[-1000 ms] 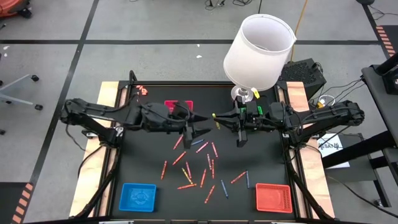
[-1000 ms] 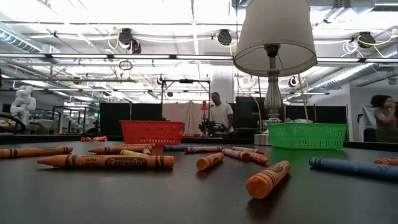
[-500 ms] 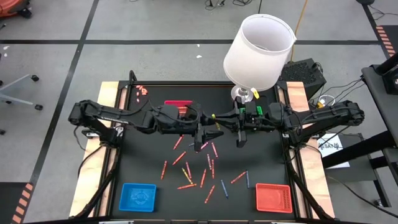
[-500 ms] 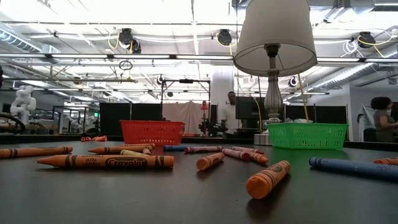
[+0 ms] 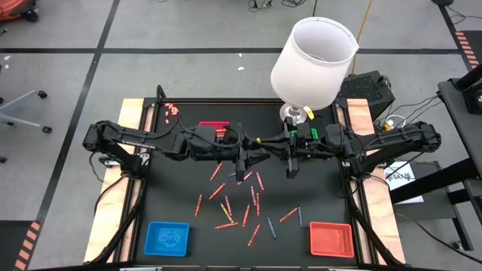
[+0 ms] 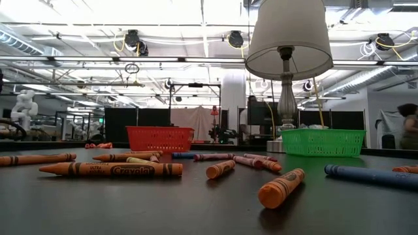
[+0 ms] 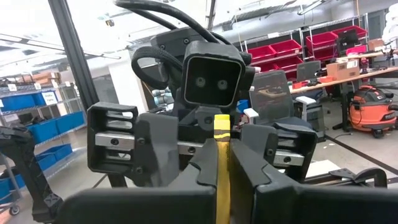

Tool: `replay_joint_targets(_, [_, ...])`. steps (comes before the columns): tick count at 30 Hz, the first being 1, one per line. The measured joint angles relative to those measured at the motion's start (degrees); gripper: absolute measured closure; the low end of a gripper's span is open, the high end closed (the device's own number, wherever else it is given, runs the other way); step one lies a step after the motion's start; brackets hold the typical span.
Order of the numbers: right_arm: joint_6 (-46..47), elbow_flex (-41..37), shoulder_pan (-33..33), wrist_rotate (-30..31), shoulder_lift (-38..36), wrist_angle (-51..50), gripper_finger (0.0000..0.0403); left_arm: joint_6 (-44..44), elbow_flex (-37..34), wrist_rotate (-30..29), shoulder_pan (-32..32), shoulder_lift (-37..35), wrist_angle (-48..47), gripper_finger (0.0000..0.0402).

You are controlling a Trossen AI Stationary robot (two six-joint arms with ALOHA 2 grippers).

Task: Sort crayons
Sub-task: Put the yellow crayon into the red basket

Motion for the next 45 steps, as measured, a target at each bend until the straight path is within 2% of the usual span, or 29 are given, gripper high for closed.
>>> replay_joint_targets(8, [0.0,0.0,0.0,-0.2,0.0,0.2,0.0396,-0.1,0.0,-0.1,0.0,0.0,-0.1,0.0352])
replay_joint_targets(13, [0.0,0.0,0.0,-0.1,0.0,0.1,0.0357,-0.3,0.0,-0.1,0.0,0.0,-0.4,0.039])
replay_joint_targets(16, [0.0,0.0,0.0,0.0,0.0,0.0,0.032,-0.4,0.0,-0.1,0.0,0.0,-1.9,0.0391])
replay_joint_targets(20, [0.0,0.0,0.0,0.0,-0.1,-0.1,0.0275,-0.4,0.0,-0.1,0.0,-0.6,-3.9,0.0369])
replay_joint_targets(26, [0.0,0.0,0.0,-0.1,-1.9,-1.7,0.0236,-0.3,0.0,-0.1,0.3,-3.5,-10.4,0.036])
replay_joint_targets(36, [2.5,0.0,0.0,0.0,-5.7,-9.8,0.0236,-0.2,0.0,3.1,2.8,-10.1,-26.7,0.0359])
replay_joint_targets(42, [3.0,0.0,0.0,-0.1,-5.7,-10.6,0.0238,-0.2,0.0,4.8,4.3,-12.2,-33.4,0.0396])
replay_joint_targets(45, [3.5,0.0,0.0,-0.1,-5.7,-11.3,0.0238,-0.3,0.0,5.5,4.5,-12.2,-36.9,0.0393])
